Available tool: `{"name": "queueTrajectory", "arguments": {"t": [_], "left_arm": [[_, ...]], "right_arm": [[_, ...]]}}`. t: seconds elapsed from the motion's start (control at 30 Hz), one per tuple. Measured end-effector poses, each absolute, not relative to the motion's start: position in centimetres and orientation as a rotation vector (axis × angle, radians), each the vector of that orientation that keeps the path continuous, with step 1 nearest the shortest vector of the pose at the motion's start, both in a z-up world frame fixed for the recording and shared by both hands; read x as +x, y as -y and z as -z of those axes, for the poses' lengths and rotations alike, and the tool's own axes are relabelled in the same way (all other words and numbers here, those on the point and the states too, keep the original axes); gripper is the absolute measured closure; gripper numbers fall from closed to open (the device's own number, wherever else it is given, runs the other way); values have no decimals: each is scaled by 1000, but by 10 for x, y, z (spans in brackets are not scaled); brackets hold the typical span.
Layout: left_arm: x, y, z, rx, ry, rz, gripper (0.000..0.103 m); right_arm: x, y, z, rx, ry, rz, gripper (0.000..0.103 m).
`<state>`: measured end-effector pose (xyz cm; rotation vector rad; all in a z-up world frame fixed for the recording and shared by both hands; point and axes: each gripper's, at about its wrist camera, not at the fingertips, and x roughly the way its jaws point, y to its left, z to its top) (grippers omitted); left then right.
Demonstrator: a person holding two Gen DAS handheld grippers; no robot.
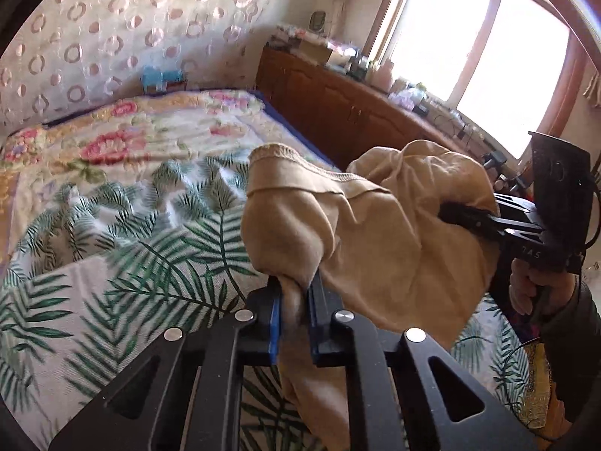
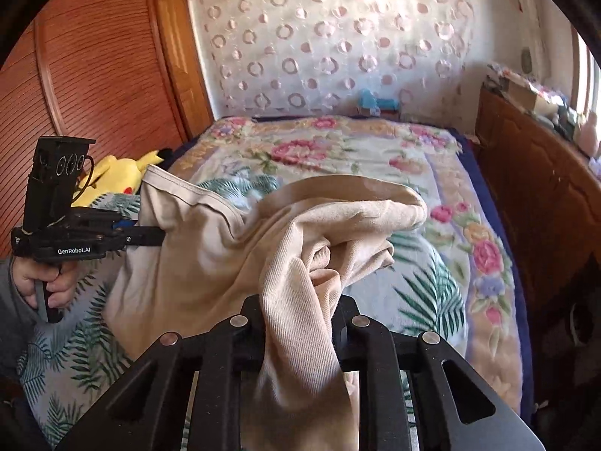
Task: Fold small clothes
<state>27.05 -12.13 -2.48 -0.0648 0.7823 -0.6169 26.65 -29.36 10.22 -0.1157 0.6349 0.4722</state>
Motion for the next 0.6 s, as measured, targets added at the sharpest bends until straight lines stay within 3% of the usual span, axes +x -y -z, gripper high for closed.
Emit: {"name": "queueTrajectory", "arguments": {"t": [0.3, 0.6], "left_arm": [[204, 17, -31, -127, -592, 469, 91], [127, -125, -5, -213, -560, 137, 91]], "right_arm": [[260, 206, -148, -215, -509, -657, 83], [290, 20, -144, -420, -484, -944, 83]]}}
